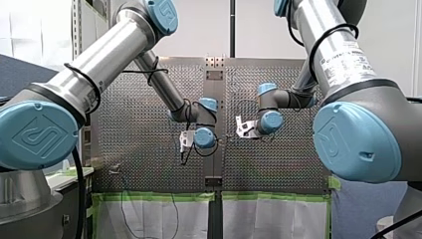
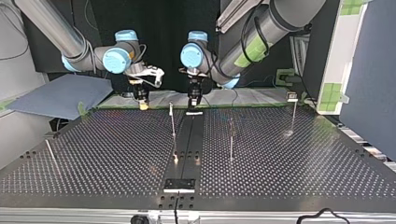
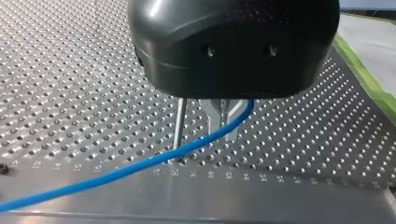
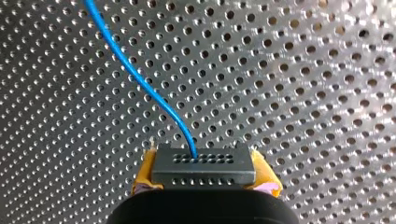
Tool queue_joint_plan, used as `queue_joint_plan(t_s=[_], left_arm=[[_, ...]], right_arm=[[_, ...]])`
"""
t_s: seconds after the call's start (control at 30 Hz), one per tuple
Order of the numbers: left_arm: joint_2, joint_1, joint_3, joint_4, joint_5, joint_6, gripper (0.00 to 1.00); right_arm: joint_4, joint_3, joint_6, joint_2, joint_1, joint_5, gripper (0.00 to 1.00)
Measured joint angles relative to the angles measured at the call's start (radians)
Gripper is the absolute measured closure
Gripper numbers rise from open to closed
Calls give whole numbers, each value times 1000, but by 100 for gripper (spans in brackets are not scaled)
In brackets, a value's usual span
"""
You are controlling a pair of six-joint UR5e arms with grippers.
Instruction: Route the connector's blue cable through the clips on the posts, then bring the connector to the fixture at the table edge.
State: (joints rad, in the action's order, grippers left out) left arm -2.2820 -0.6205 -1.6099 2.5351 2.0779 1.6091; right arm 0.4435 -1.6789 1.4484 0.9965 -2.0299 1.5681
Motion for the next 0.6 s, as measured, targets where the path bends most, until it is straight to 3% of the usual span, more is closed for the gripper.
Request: queue_joint_plan(t_s=[0.13,0.4,0.6], left_arm=[[0,5,2,-1,-2,0,100],[0,13,6,-1,-16,1,100],[0,20,10,-1,-32,0,100]], right_arm=[[-5,0,-9,0,13,-34,100],[3,0,-4,0,35,-109,100],[18,0,1,-1,47,-124,100]])
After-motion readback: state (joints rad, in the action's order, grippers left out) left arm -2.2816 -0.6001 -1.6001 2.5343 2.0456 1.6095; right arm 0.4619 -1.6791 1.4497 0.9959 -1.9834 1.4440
